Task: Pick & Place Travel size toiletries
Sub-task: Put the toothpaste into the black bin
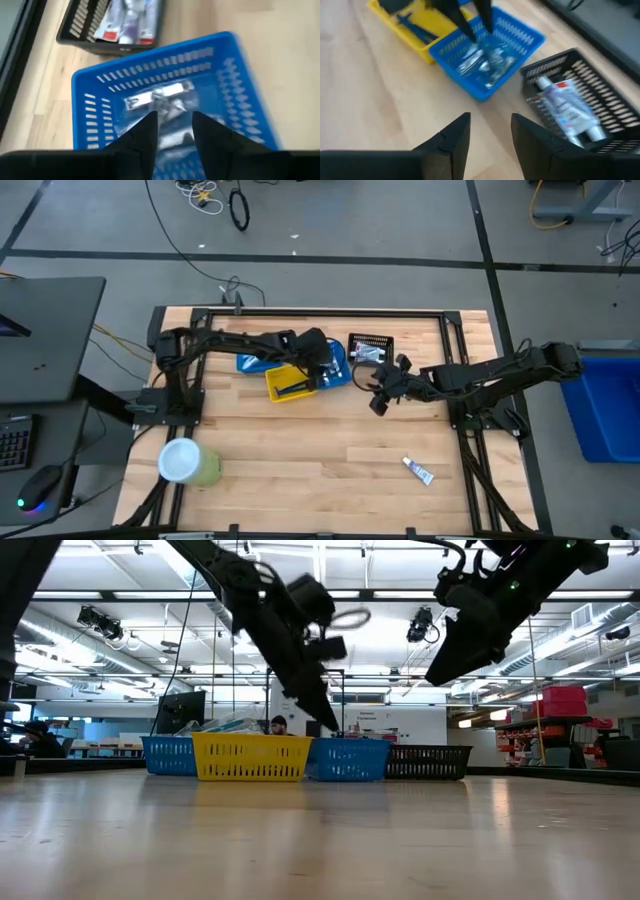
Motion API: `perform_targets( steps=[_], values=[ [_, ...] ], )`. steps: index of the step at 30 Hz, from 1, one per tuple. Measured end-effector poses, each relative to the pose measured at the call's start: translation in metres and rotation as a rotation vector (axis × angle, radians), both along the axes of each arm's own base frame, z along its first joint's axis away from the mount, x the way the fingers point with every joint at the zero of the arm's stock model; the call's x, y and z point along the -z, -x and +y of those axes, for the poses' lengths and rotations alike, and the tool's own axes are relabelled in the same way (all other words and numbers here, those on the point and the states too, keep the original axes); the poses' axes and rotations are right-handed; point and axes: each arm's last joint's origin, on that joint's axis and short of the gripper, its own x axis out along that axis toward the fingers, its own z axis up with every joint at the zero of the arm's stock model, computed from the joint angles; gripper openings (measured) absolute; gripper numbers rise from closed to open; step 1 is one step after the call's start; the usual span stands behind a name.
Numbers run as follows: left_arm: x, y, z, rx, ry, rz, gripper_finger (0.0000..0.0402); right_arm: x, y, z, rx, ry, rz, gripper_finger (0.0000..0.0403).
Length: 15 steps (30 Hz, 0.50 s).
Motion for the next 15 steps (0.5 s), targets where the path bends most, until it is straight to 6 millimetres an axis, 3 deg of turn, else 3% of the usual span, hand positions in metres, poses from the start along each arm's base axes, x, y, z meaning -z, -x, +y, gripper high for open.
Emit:
perform_targets(
  steps=[5,11,15],
  values=[
    [-0.035,0.013,-0.018,0.12,-0.076,-0.001,0.0119,0.002,0.002,0.0,0.022,-0.036,0.007,0.0155],
    [-0.083,0.041,-0.023,0.2,-0.042,-0.085,0.0108,0.008,0.008,0.004,0.036,-0.113,0.081,0.0149],
    [-0.092,0.065,-0.027,0.257,0.01,-0.14,0.0107,0.011,0.007,0.009,0.017,-0.112,0.089,0.0145]
  ],
)
